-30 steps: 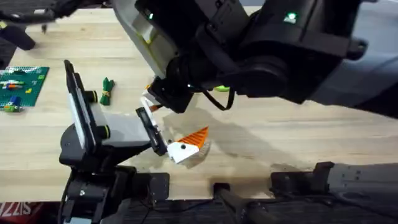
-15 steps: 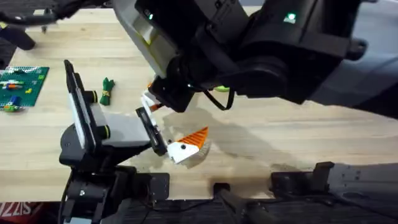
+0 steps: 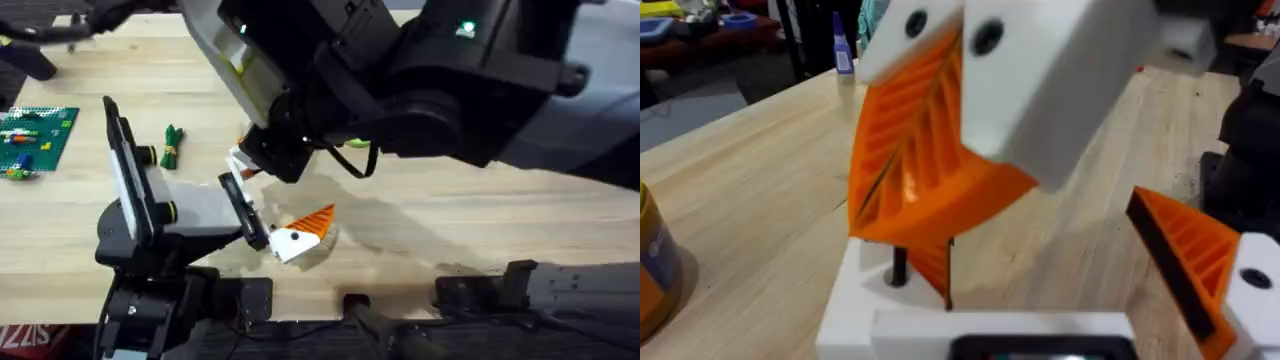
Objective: Pick up the gripper from the table and insert it into the empty holder that is missing its gripper. Then pick up a screw, insert it into the mounting hole, and use the screwdriver to tighten it. Finally, clean up the table by picking up the vegetable and placing it into the bucket.
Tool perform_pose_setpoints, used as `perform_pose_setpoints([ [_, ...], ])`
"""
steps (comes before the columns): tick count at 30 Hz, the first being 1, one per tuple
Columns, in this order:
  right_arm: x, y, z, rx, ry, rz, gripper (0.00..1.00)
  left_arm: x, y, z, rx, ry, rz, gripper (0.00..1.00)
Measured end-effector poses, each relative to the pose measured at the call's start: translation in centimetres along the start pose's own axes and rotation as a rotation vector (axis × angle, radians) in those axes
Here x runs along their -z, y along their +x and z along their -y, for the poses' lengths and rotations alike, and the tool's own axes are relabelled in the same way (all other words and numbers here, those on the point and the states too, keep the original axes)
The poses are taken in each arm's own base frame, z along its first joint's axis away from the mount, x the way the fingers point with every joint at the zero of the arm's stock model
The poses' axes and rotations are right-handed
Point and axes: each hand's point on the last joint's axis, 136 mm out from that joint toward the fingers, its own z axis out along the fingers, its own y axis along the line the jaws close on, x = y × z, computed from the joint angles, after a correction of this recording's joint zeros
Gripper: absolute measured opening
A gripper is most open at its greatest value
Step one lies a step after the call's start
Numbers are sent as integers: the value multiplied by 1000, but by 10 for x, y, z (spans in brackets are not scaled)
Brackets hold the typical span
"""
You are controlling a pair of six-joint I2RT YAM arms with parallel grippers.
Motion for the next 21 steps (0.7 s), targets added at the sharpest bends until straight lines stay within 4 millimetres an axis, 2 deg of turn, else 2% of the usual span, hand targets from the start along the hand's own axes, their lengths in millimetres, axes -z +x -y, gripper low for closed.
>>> perform_pose_setpoints([
  [21,-13,4,-3,-2,-26,-22,7,0,0,0,2,0,0,986],
])
